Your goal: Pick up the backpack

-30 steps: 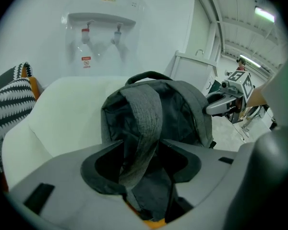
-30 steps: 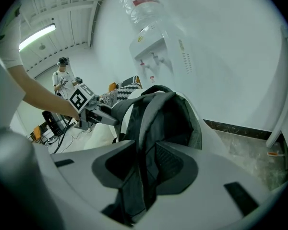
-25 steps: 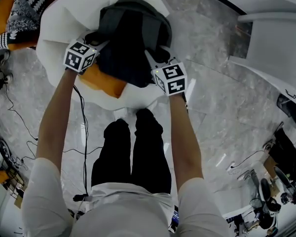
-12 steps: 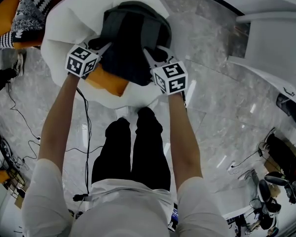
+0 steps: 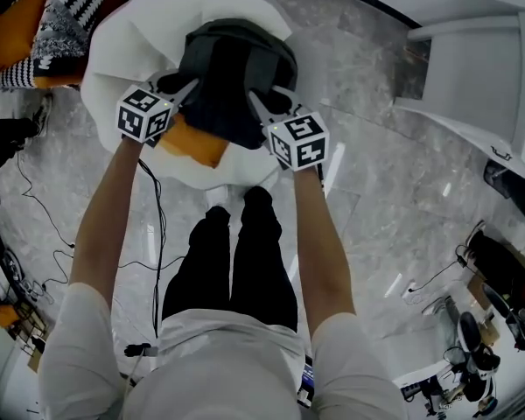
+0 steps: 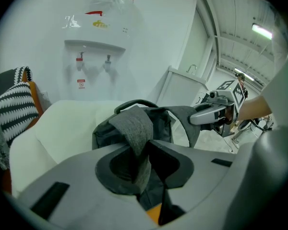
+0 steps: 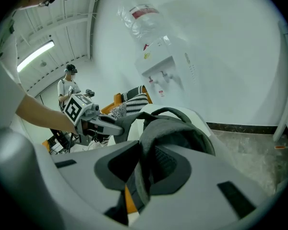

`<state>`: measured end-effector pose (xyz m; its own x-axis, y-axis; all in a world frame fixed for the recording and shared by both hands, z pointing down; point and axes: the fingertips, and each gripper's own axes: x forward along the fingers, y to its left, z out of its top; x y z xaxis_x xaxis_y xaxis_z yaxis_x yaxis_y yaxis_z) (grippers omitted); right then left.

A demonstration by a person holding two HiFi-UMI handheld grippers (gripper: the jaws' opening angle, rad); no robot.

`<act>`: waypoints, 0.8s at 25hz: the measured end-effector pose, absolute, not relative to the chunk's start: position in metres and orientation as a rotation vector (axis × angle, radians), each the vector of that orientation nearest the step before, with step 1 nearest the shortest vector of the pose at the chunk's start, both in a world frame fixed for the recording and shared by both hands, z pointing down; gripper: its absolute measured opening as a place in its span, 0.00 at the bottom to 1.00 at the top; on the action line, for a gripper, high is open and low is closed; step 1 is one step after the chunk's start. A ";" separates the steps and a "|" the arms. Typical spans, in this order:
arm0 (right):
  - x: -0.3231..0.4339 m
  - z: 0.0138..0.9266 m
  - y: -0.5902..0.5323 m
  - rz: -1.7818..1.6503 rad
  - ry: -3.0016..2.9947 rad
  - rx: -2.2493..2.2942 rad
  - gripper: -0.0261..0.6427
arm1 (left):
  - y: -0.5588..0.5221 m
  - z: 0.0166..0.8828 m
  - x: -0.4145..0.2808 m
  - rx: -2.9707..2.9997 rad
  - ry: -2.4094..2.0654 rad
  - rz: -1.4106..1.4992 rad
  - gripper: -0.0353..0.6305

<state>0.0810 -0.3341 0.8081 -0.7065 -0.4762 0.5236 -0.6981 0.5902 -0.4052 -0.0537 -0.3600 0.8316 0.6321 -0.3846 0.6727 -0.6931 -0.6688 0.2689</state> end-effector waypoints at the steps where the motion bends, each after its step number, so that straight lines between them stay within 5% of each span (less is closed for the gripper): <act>1: 0.082 0.805 -0.332 0.860 -2.460 0.948 0.14 | -0.358 0.829 -0.053 2.335 -0.840 0.796 0.17; 20: 0.089 0.734 -0.300 0.924 -2.461 0.948 0.13 | -0.319 0.744 -0.047 2.299 -0.870 0.665 0.17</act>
